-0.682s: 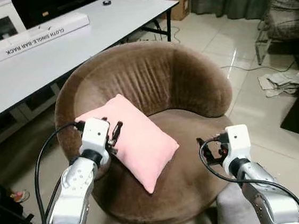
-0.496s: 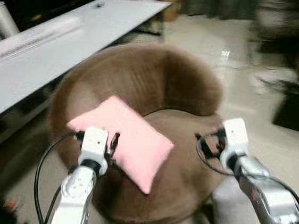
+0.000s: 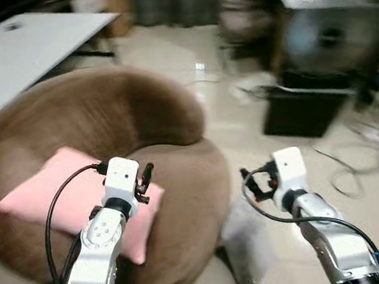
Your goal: Move the pillow to the sofa from floor
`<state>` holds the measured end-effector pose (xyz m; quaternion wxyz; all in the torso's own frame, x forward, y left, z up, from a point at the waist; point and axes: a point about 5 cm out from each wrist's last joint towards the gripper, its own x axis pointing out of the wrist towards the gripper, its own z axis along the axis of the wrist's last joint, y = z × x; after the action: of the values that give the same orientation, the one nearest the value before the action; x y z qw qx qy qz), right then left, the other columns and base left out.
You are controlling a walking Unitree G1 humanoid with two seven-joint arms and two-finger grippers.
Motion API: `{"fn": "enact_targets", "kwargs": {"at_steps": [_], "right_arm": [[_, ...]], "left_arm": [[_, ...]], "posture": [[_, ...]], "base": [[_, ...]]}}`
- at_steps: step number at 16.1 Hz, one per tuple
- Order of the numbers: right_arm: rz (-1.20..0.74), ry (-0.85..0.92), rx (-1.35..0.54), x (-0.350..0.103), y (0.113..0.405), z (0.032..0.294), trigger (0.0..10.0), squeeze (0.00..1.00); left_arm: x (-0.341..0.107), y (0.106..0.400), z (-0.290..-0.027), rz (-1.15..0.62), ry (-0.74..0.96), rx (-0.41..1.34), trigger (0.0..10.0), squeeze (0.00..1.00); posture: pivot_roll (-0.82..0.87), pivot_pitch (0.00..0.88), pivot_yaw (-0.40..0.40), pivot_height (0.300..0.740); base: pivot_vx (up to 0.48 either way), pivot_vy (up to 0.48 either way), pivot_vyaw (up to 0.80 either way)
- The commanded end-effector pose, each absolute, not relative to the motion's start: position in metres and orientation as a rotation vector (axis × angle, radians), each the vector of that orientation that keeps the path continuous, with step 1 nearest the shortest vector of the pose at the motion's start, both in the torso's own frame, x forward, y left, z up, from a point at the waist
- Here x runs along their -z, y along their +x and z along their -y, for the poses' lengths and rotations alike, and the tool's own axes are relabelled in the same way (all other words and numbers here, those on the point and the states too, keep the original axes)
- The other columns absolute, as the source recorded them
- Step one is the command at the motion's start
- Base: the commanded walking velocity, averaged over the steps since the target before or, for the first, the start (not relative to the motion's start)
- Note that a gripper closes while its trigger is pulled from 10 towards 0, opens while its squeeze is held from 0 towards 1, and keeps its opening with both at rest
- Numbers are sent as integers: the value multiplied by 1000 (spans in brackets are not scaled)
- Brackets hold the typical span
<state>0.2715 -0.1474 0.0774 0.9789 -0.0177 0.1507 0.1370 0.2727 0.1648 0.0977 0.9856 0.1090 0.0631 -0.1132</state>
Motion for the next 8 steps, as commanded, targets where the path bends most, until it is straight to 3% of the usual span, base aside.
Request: {"fn": "enact_targets", "kwargs": {"at_steps": [1,8], "right_arm": [[-320,-43,-290,-77,273,146,10000,0],[-346,-57,-301,-71,273,145,10000,0]], "left_arm": [[-103,272,-172,-116,225,202,10000,0],[-96,262,-177,-127,284,225,10000,0]], "posture": [[127,0,10,740],[127,0,5,740]], "base": [[0,0,-800],[0,0,-800]]}}
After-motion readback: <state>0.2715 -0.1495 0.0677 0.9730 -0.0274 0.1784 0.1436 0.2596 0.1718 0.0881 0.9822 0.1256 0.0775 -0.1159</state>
